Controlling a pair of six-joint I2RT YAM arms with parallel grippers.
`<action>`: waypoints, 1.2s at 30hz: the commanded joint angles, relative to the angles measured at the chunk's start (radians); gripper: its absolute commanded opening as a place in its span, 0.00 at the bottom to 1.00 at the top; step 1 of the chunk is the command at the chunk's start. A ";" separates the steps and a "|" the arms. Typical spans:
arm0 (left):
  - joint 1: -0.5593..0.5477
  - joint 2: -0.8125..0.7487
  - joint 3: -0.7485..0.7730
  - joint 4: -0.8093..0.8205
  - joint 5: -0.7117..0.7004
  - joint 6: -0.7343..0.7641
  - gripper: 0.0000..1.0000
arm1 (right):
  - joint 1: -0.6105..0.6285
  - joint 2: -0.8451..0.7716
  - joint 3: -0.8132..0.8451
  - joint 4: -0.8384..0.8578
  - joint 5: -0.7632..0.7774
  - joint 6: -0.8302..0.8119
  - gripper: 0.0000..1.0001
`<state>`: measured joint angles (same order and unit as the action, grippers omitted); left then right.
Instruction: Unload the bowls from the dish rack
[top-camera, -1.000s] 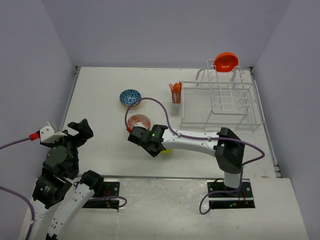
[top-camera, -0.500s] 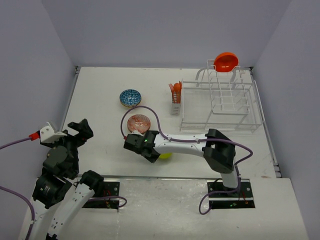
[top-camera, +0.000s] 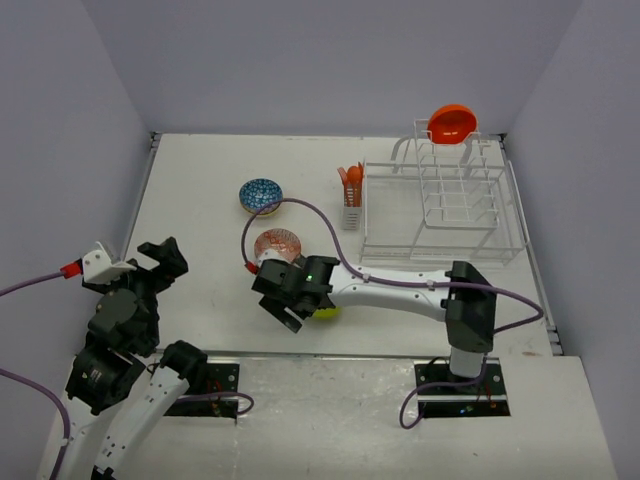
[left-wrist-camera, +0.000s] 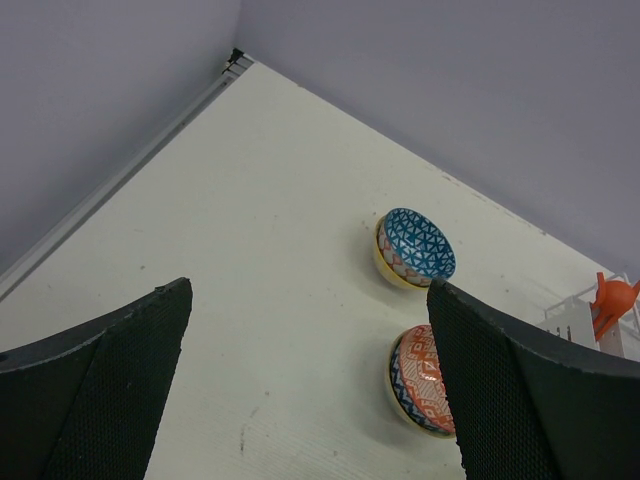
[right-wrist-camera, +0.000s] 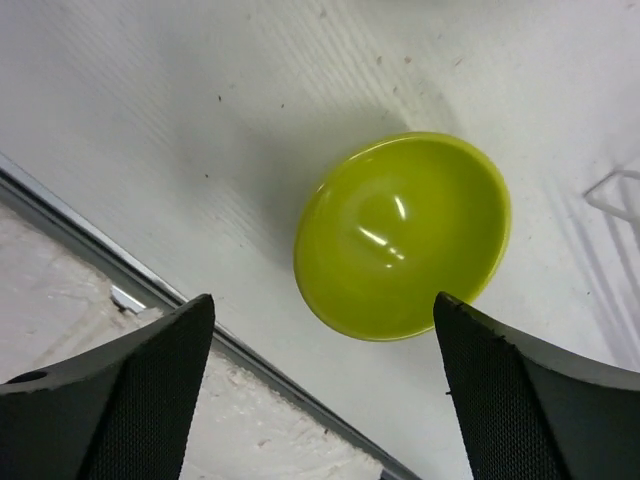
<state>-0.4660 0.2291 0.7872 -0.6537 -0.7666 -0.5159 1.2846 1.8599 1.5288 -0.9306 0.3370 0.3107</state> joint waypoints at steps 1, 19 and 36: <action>-0.002 0.012 0.012 0.012 -0.011 -0.010 1.00 | 0.009 -0.175 0.004 0.042 0.078 -0.009 0.92; 0.000 0.101 0.012 0.016 -0.025 -0.010 1.00 | -0.431 -0.930 -0.412 0.677 -0.085 0.162 0.99; 0.276 0.394 0.018 0.069 0.162 0.086 1.00 | -1.056 -0.947 -0.309 0.713 -0.553 0.309 0.99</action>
<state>-0.2073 0.6006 0.7872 -0.6228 -0.6529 -0.4664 0.2928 0.9051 1.1374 -0.2718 -0.0803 0.5529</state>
